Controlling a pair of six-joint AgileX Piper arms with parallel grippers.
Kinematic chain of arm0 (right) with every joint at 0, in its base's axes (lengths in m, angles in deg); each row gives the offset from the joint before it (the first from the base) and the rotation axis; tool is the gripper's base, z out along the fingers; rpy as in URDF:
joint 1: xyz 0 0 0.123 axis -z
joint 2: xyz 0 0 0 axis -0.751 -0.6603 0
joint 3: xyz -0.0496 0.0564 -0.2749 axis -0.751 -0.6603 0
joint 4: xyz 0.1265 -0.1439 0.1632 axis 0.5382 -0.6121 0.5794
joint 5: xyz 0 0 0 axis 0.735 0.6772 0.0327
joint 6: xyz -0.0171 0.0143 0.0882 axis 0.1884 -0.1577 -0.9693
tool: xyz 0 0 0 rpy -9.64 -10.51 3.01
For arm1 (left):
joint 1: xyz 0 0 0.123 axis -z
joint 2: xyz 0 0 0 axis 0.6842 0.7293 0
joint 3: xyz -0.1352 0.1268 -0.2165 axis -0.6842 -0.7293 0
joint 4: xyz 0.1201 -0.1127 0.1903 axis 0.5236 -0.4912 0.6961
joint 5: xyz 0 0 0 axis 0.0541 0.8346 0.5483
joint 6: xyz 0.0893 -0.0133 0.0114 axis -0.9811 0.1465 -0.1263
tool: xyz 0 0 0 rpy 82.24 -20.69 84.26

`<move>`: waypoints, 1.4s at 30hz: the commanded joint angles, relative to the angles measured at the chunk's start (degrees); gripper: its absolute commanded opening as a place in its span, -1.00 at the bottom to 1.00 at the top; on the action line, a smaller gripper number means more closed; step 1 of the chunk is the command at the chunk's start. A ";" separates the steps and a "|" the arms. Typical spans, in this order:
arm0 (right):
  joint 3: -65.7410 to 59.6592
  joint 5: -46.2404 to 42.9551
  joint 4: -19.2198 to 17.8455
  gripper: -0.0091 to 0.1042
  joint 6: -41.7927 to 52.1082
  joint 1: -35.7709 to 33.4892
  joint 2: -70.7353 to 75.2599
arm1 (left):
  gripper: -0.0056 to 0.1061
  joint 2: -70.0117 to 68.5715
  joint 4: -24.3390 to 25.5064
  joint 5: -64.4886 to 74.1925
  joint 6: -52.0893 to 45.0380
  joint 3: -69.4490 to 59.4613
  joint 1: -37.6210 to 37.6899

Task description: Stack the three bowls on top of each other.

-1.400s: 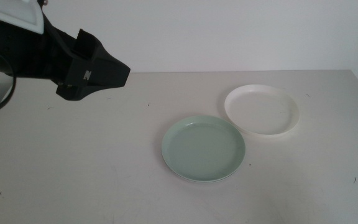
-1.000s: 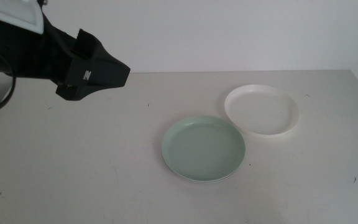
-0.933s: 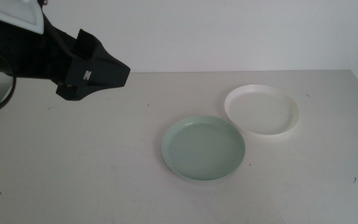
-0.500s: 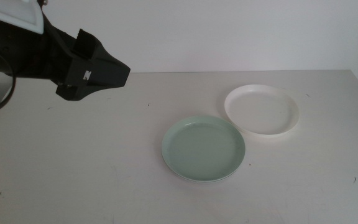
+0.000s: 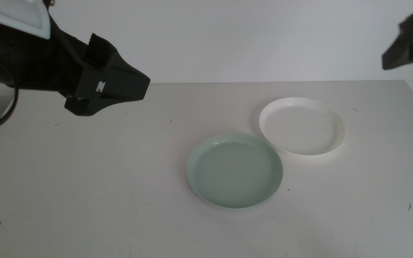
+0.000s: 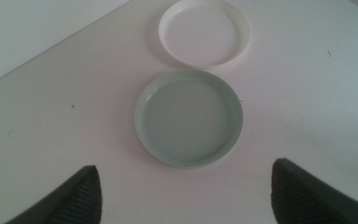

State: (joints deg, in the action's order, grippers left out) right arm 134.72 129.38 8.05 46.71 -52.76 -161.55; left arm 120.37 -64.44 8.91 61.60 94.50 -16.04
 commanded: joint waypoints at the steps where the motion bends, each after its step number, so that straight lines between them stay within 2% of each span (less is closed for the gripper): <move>1: 6.08 -0.17 -0.63 0.21 0.15 0.37 -2.65 | 0.98 -0.88 -0.82 -2.98 0.27 1.40 0.27; 9: 12.08 -5.22 -0.62 0.21 0.81 0.43 -11.96 | 0.98 -0.88 -0.82 -2.98 0.27 1.40 0.27; 23: 27.12 -1.65 -1.70 0.21 0.75 0.87 -35.19 | 0.98 -0.88 -0.82 -2.98 0.27 1.40 0.27; 33: 32.79 -1.90 -0.53 0.21 0.75 3.85 -45.26 | 0.98 -0.88 -0.82 -2.98 0.27 1.40 0.27; 42: 32.81 -2.09 -0.63 0.03 0.75 3.90 -49.92 | 0.98 -0.88 -0.82 -2.98 0.27 1.40 0.27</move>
State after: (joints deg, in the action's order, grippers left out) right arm 165.62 128.72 7.18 46.98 -49.35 -215.04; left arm 120.37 -64.44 8.91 61.60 94.50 -16.04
